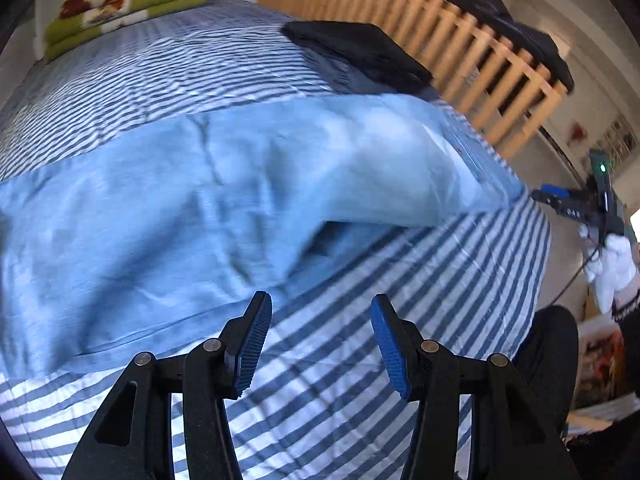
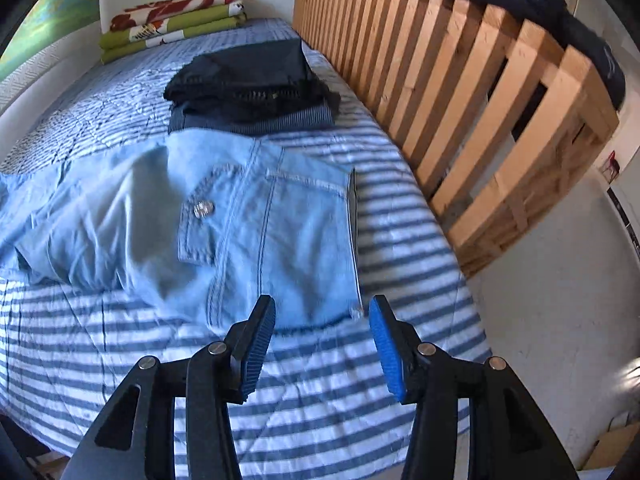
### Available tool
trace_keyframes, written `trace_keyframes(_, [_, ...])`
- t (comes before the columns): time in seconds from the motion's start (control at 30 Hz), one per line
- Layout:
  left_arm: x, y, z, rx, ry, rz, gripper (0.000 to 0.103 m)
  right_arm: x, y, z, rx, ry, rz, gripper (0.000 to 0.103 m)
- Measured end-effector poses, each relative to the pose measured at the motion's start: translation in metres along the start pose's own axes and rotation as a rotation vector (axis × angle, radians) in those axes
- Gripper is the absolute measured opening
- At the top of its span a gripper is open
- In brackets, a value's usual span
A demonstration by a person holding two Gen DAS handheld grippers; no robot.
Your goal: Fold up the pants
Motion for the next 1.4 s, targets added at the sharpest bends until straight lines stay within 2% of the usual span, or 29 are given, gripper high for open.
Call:
trace_keyframes(0.07, [-0.020, -0.001, -0.029, -0.050, -0.036, 0.018, 0.055, -0.010, -0.013, -0.002, 0.012, -0.015, -0.002, 0.047])
trace_keyframes(0.13, [-0.042, 0.003, -0.055, -0.126, 0.023, 0.020, 0.055, -0.025, -0.018, -0.006, 0.005, 0.003, 0.013, 0.050])
trace_keyframes(0.2, [-0.058, 0.010, -0.064, -0.172, 0.086, 0.010, 0.056, -0.036, -0.025, -0.010, -0.003, 0.016, 0.028, 0.050])
trace_keyframes(0.23, [-0.063, 0.013, -0.065, -0.184, 0.104, 0.002, 0.059, -0.040, -0.028, -0.011, -0.006, 0.023, 0.024, 0.050])
trace_keyframes(0.27, [-0.067, 0.017, -0.064, -0.189, 0.117, -0.001, 0.067, -0.043, -0.030, -0.012, -0.008, 0.034, 0.016, 0.051])
trace_keyframes(0.3, [-0.073, 0.022, -0.064, -0.190, 0.111, 0.004, 0.072, -0.045, -0.031, -0.013, -0.009, 0.042, 0.010, 0.054])
trace_keyframes(0.4, [-0.090, 0.040, -0.065, -0.193, 0.068, 0.015, 0.072, -0.055, -0.030, -0.010, 0.005, 0.068, 0.002, 0.055])
trace_keyframes(0.47, [-0.096, 0.051, -0.076, -0.233, 0.063, 0.001, 0.072, -0.060, -0.026, -0.007, 0.002, 0.093, -0.002, 0.055])
trace_keyframes(0.53, [-0.101, 0.066, -0.082, -0.273, 0.045, -0.022, 0.075, -0.061, -0.019, -0.008, -0.017, 0.139, -0.005, 0.042])
trace_keyframes(0.6, [-0.103, 0.073, -0.093, -0.309, 0.028, -0.045, 0.084, -0.060, -0.010, -0.011, -0.048, 0.175, -0.001, 0.008])
trace_keyframes(0.7, [-0.111, 0.079, -0.104, -0.355, 0.016, -0.036, 0.087, -0.051, 0.010, -0.013, -0.050, 0.173, -0.048, 0.005])
trace_keyframes(0.83, [-0.115, 0.075, -0.106, -0.362, -0.017, -0.024, 0.088, -0.039, 0.037, -0.019, -0.090, 0.176, -0.119, 0.005])
trace_keyframes(0.93, [-0.113, 0.064, -0.105, -0.353, -0.047, -0.014, 0.088, -0.044, 0.039, -0.025, -0.123, 0.170, -0.101, 0.006])
trace_keyframes(0.97, [-0.111, 0.060, -0.104, -0.348, -0.068, -0.014, 0.088, -0.049, 0.038, -0.028, -0.134, 0.170, -0.080, 0.010])
trace_keyframes(1.03, [-0.106, 0.052, -0.106, -0.350, -0.084, -0.020, 0.088, -0.053, 0.027, -0.035, -0.171, 0.187, -0.036, 0.025])
trace_keyframes(1.07, [-0.106, 0.050, -0.108, -0.358, -0.081, -0.025, 0.087, -0.054, 0.019, -0.042, -0.205, 0.201, -0.023, 0.032])
trace_keyframes(1.13, [-0.105, 0.049, -0.111, -0.365, -0.085, -0.037, 0.079, -0.056, 0.000, -0.055, -0.300, 0.249, 0.005, 0.035])
trace_keyframes(1.27, [-0.109, 0.055, -0.102, -0.340, -0.025, -0.026, 0.034, -0.057, -0.027, -0.062, -0.412, 0.326, 0.053, 0.040])
trace_keyframes(1.3, [-0.109, 0.058, -0.098, -0.323, -0.032, -0.022, 0.028, -0.056, -0.029, -0.059, -0.411, 0.345, 0.055, 0.041])
trace_keyframes(1.4, [-0.103, 0.062, -0.087, -0.268, -0.072, -0.027, 0.022, -0.053, -0.028, -0.040, -0.373, 0.390, 0.052, 0.049])
Point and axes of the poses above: each gripper's, at about its wrist camera, not at the fingertips, and x roughly against the way its jaws point, z to its left, y to its top, the point moved 1 cm from there along -x, roughly the way its jaws point, and after that the axes turned 4 degrees about -z, right-handed, at the moved point
